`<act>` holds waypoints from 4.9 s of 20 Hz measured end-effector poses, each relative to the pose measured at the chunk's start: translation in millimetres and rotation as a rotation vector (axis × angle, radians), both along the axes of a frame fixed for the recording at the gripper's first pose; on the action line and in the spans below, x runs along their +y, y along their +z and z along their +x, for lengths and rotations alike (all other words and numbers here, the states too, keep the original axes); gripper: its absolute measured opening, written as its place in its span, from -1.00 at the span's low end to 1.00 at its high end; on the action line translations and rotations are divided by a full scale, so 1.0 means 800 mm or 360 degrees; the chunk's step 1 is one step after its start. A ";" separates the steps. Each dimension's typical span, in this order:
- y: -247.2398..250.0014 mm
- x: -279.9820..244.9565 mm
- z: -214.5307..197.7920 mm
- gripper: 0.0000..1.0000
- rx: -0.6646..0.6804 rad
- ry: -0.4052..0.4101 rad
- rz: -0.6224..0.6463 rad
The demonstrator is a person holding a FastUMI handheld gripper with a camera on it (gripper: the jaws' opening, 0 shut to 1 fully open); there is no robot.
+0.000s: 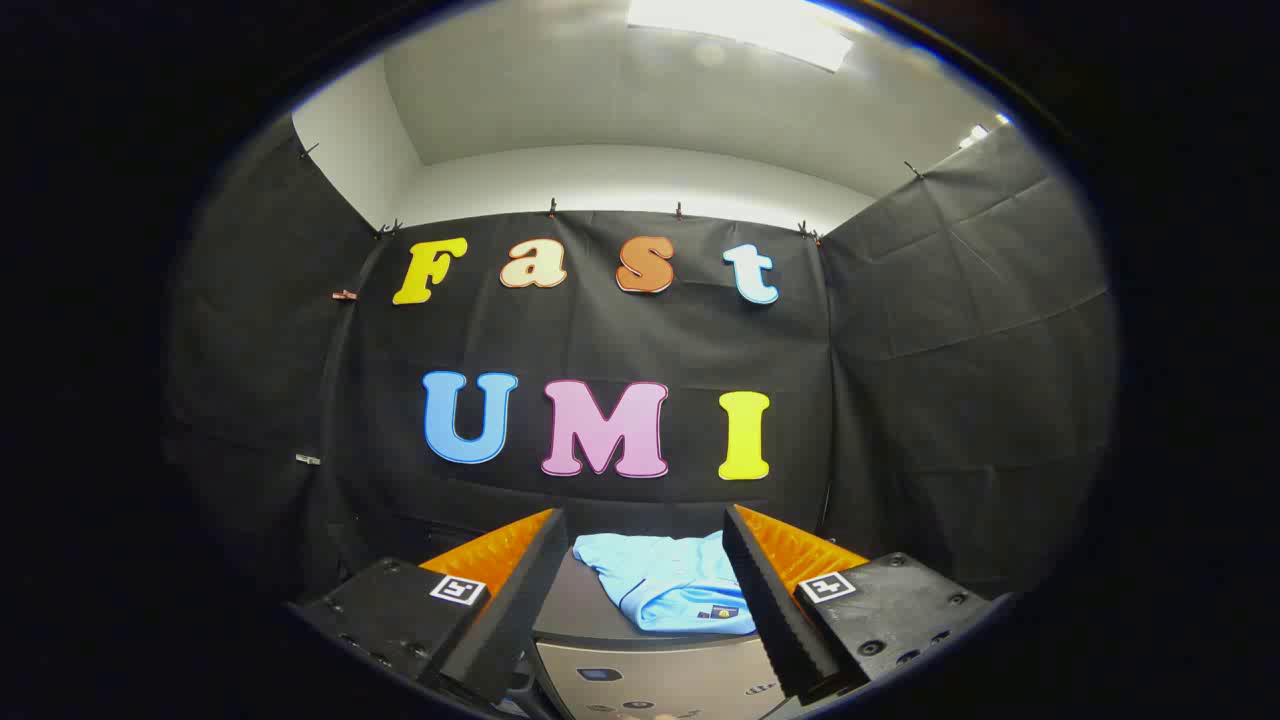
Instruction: Put the clothes into the washing machine and then close the washing machine lid.
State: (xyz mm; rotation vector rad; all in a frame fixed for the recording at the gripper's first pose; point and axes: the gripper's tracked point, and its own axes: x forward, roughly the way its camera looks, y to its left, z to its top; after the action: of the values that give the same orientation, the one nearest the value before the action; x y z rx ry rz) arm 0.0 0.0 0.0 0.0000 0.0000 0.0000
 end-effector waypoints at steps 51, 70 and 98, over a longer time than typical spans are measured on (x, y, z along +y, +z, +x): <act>-0.145 -0.052 0.289 0.95 0.0703 -0.0037 0.0093; -0.326 -0.080 0.326 0.95 0.1410 -0.0143 0.0097; -0.314 -0.073 0.272 -0.74 0.1426 0.0025 0.0152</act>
State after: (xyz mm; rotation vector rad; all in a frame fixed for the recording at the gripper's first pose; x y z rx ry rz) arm 217.4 -58.8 -251.1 0.0952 0.8959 0.0155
